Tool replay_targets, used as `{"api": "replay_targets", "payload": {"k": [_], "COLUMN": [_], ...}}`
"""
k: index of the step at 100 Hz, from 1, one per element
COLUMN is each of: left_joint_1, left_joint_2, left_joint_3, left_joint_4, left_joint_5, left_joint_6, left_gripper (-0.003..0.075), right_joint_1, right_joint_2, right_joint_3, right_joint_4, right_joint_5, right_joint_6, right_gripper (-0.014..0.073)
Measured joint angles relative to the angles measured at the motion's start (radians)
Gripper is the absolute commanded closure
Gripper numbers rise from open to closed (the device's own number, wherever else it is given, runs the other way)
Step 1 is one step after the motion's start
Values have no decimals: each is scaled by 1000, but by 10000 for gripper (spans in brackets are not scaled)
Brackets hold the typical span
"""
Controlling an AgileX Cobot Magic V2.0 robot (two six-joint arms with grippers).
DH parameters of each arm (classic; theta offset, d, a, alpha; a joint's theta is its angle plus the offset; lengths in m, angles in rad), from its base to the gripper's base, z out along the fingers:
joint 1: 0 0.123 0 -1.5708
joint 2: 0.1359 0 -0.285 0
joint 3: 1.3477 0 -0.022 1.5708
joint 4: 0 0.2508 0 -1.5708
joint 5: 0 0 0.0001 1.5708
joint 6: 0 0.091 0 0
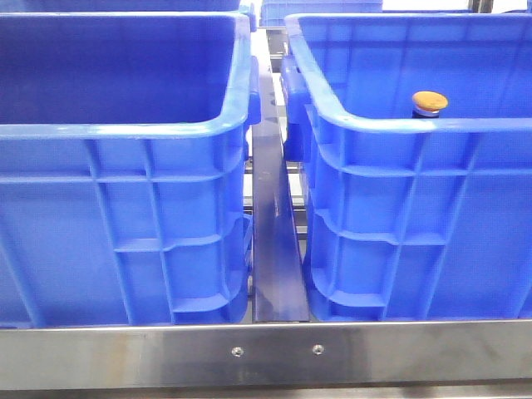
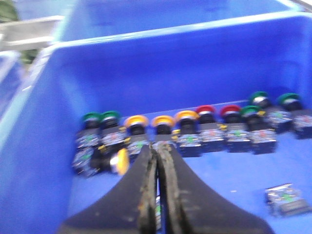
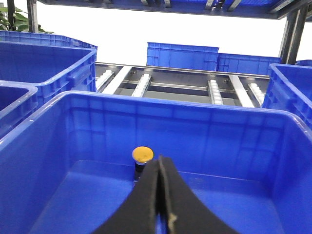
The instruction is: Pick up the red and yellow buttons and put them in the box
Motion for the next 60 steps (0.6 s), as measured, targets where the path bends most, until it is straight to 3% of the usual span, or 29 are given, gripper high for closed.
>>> {"api": "replay_targets", "payload": {"k": [27, 60], "left_joint_1": [44, 44], "left_joint_2": [-266, -305], "left_joint_3": [227, 230], "left_joint_4": [-54, -93], "left_joint_5": [-76, 17], "left_joint_6": [0, 0], "left_gripper": [739, 739], "right_joint_1": [0, 0], "right_joint_2": [0, -2], "right_joint_3": [0, 0], "right_joint_4": [0, 0], "right_joint_5": [0, 13], "right_joint_6": [0, 0], "right_gripper": [662, 662]}}
